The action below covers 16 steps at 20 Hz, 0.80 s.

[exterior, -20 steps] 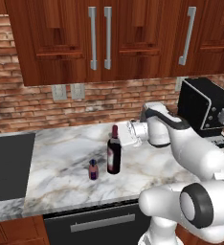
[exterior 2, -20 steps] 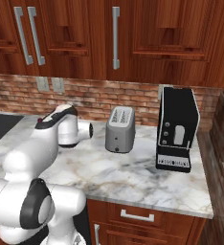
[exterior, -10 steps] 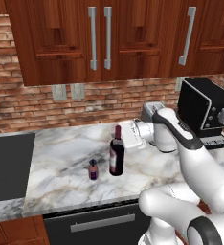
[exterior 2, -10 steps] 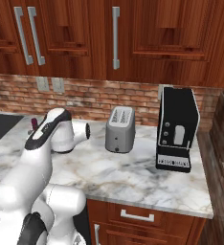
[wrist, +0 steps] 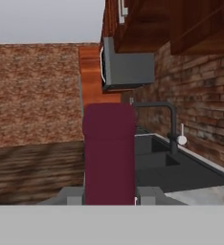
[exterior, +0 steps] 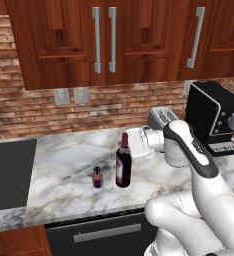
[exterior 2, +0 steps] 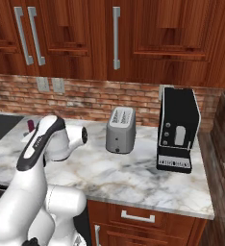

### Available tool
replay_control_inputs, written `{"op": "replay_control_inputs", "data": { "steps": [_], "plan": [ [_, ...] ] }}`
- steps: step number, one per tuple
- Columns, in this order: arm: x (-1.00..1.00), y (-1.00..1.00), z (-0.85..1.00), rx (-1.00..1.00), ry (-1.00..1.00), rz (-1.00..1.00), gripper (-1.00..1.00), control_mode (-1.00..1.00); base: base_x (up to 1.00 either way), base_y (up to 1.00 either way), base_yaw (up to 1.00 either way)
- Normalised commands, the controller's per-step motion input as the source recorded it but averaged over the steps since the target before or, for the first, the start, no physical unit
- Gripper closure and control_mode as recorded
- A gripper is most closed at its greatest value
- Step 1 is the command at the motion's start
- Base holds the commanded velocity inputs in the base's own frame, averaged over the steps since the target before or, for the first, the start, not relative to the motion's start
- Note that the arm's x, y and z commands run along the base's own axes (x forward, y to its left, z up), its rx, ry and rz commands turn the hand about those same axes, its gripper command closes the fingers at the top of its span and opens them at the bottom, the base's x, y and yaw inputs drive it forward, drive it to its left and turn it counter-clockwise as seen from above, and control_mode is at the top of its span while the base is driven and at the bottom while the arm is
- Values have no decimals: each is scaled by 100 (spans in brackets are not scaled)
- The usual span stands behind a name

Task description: There is a wine glass and glass cup on the dining counter. Place the wine bottle next to the wine glass and the juice bottle next to the glass cup.

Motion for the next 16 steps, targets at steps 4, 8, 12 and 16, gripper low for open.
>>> {"op": "replay_control_inputs", "data": {
  "steps": [4, 8, 12, 16],
  "plan": [
    [0, 0, 0, 0, 0, 0, 100, -100, 0, 0, 0],
    [0, 0, 0, 0, 0, 0, 100, -100, 0, 0, 0],
    [0, 0, 0, 0, 0, 0, 100, -100, 0, 0, 0],
    [0, 0, 0, 0, 0, 0, 100, 100, -1, 0, 0]
  ]
}}
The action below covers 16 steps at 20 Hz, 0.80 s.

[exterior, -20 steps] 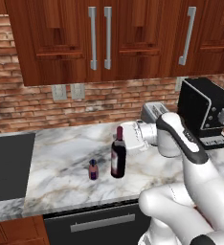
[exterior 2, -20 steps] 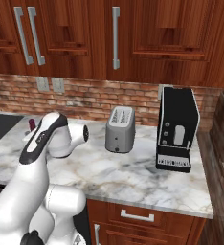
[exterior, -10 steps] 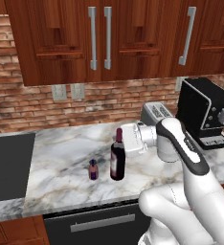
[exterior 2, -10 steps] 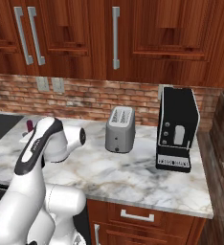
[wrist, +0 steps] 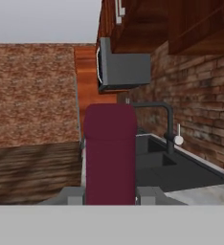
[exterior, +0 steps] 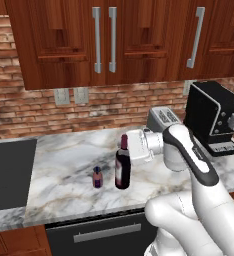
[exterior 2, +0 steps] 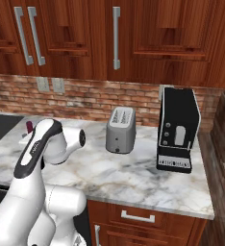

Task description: There is a wine glass and glass cup on the dining counter. Place the wine bottle next to the wine glass and the juice bottle next to the glass cup.

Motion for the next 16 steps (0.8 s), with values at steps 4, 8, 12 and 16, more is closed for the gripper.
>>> {"op": "replay_control_inputs", "data": {
  "steps": [4, 8, 12, 16],
  "plan": [
    [0, 0, 0, 0, 0, 0, 100, 100, -28, 0, 0],
    [0, 0, 0, 0, 0, 0, 100, 100, -59, 0, 2],
    [0, 0, 0, 0, 0, 0, 100, 100, -56, -1, 48],
    [0, 0, 0, 0, 0, 0, 100, 100, -45, -2, 72]
  ]
}}
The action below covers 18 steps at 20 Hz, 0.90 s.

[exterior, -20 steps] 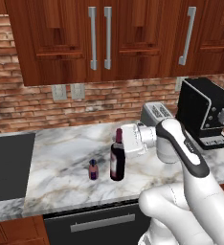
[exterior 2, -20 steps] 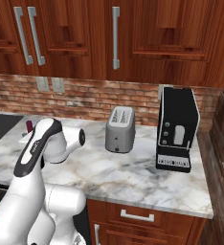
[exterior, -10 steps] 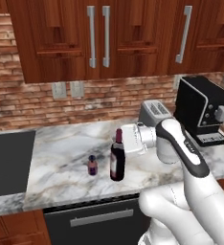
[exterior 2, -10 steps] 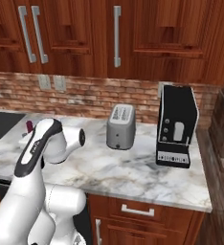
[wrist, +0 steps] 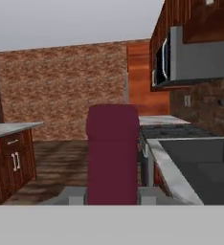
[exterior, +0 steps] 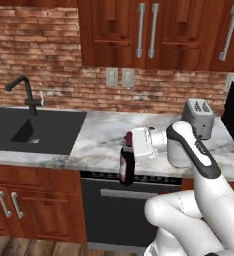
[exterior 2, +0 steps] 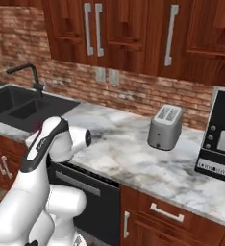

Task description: There is a wine glass and glass cup on the dining counter. Place the wine bottle next to the wine glass and the juice bottle next to the glass cup.

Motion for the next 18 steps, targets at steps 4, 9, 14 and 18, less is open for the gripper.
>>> {"op": "replay_control_inputs", "data": {
  "steps": [4, 9, 14, 18],
  "plan": [
    [0, 0, 0, 0, 0, 0, 100, 100, -33, -10, 80],
    [0, 0, 0, 0, 0, 0, 100, 100, -12, -4, 90],
    [0, 0, 0, 0, 0, 0, 100, 100, -7, -2, 97],
    [0, 0, 0, 0, 0, 0, 100, 100, -2, -1, 95]
  ]
}}
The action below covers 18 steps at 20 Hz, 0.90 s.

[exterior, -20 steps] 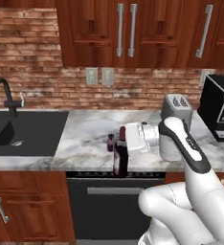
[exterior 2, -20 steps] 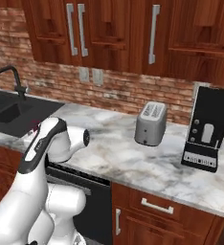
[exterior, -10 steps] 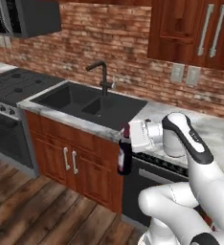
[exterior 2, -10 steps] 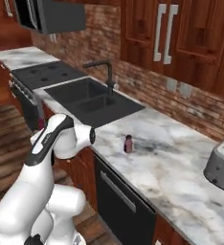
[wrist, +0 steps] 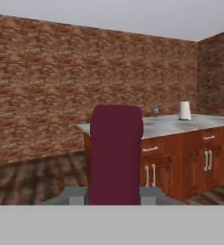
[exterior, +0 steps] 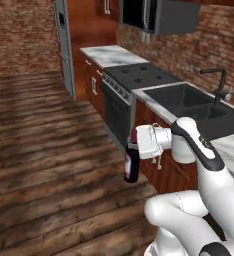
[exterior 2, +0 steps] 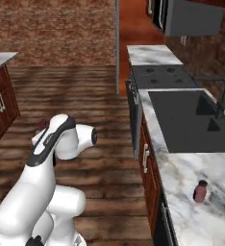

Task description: There is a wine glass and glass cup on the dining counter. Place the wine bottle next to the wine glass and the juice bottle next to the glass cup.

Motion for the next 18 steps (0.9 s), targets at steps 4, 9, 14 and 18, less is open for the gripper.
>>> {"op": "replay_control_inputs", "data": {
  "steps": [4, 9, 14, 18],
  "plan": [
    [0, 0, 0, 0, 0, 0, 100, 100, 0, 0, 88],
    [0, 0, 0, 0, 0, 0, 100, 100, 0, 0, 78],
    [0, 0, 0, 0, 0, 0, 100, 100, 4, 19, 39],
    [0, 0, 0, 0, 0, 0, 100, 100, 21, 58, -1]
  ]
}}
